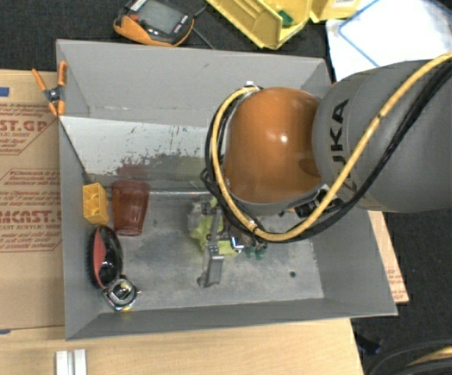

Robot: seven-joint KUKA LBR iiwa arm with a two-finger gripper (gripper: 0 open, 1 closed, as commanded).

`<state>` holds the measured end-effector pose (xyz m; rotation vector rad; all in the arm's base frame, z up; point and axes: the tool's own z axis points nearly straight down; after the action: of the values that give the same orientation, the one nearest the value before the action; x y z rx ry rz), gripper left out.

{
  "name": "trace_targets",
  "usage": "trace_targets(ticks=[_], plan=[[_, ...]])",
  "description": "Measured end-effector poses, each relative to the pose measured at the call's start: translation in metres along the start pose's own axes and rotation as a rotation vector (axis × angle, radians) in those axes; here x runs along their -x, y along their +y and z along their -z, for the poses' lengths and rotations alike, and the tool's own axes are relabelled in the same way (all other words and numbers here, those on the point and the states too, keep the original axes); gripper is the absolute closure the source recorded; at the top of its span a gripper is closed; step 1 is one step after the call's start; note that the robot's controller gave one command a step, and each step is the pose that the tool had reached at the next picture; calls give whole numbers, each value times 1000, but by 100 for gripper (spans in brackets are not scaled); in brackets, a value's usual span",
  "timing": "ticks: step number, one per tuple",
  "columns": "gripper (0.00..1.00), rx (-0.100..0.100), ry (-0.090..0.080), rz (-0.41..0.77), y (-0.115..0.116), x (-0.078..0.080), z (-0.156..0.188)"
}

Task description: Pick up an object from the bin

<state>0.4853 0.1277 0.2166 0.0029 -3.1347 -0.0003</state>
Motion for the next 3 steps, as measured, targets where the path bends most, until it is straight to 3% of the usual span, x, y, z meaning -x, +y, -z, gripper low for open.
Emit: trace_targets(ticks=[1, 2, 3], plan=[[0, 1, -7, -1, -1, 2, 3], [0, 1, -13, 138, -63, 79, -144], [0, 4, -17, 99, -99, 73, -146]])
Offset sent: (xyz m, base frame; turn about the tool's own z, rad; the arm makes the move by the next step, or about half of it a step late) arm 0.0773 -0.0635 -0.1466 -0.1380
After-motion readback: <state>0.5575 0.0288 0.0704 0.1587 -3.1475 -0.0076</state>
